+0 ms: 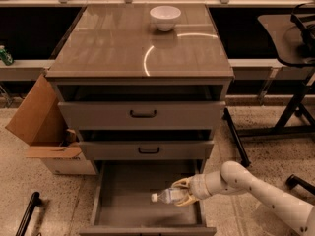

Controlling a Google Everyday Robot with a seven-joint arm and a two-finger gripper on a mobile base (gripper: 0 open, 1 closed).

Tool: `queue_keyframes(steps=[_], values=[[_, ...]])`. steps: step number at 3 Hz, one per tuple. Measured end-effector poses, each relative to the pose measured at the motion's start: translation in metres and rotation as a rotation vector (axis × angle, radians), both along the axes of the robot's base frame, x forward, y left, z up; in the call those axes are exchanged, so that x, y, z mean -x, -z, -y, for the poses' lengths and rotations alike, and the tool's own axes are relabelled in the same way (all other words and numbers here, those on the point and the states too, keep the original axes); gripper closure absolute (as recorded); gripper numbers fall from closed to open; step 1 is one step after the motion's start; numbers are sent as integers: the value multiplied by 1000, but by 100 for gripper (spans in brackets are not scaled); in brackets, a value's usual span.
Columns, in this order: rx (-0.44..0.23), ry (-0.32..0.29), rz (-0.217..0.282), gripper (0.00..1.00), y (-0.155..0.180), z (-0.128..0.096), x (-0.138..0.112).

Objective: Pick blue plastic bottle from bottom drawer and place on counter

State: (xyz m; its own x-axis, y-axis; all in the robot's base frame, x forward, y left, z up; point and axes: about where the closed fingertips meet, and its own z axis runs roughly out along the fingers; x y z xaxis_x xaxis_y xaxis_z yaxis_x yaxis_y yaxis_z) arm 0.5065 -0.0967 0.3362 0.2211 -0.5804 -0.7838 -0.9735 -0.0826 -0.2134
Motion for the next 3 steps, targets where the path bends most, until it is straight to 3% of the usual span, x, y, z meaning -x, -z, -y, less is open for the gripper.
queue_keyframes(steps=[1,2,3], values=[[2,2,-1,100,1,-1,0],[-20,-28,66,100,-39,6,1],[-19,-80,178,100,-111,19,6]])
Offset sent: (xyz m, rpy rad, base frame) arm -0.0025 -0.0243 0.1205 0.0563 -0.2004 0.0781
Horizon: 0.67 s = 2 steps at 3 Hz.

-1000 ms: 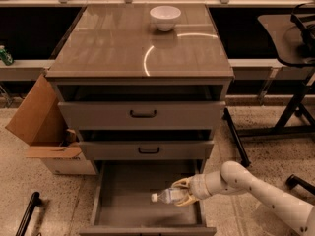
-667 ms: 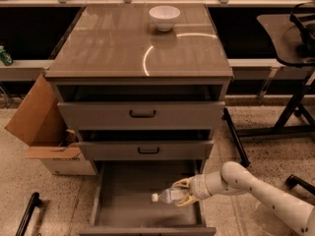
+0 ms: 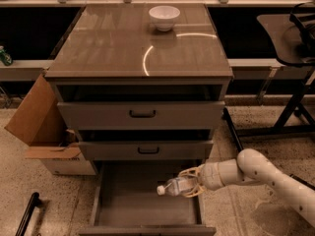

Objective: Pick blue plastic bottle from bottom drawer and place on counter

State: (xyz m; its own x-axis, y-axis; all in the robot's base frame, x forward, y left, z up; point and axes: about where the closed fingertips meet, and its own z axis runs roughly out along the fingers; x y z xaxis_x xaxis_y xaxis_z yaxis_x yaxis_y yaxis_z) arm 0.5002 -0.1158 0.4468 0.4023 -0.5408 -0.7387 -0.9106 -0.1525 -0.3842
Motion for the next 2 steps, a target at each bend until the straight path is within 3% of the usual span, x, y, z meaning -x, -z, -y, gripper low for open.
queue_keyframes(steps=[2], values=[[-4,-84,239,100,-152,20,-9]])
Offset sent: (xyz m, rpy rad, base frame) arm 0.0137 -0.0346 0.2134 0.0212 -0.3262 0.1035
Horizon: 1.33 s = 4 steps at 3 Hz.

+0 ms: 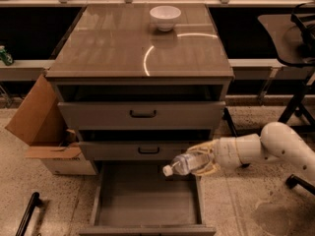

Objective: Pick blue plastic bottle from bottom drawer and place on counter

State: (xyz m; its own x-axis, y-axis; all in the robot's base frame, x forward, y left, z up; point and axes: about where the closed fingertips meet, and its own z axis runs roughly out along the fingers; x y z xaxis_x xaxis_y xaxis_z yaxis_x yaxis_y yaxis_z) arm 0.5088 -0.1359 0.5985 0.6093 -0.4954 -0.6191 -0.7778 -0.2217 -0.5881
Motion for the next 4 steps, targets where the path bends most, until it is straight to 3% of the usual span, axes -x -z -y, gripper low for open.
queue_keyframes(steps=[1,2,3,4], values=[[-7,-18,88,100,-39,5,14],[-7,-17,95,100,-42,6,15],[-17,-18,117,100,-76,12,17],[-29,-16,153,100,-142,18,30]])
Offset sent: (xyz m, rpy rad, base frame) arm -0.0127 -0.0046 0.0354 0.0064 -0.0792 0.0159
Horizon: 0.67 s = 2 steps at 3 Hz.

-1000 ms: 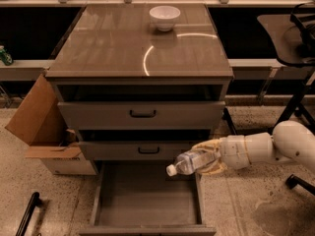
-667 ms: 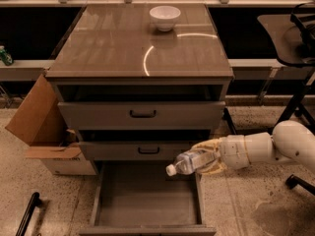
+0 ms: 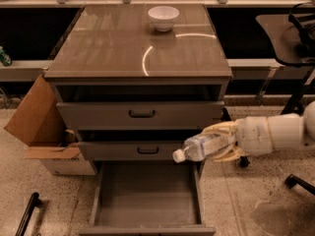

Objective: Pick blue plastic bottle from bottom drawer and place on counter

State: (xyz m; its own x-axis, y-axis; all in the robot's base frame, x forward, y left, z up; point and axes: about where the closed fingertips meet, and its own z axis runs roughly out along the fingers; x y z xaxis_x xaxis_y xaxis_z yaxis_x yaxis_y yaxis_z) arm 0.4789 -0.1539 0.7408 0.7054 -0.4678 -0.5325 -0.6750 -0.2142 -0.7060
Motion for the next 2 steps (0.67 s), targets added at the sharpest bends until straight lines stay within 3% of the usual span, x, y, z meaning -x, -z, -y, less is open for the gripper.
queue_keyframes(steps=[1,2], values=[[-7,10,33,100,-60,5,0],[-44,51,80,100,-120,16,-19]])
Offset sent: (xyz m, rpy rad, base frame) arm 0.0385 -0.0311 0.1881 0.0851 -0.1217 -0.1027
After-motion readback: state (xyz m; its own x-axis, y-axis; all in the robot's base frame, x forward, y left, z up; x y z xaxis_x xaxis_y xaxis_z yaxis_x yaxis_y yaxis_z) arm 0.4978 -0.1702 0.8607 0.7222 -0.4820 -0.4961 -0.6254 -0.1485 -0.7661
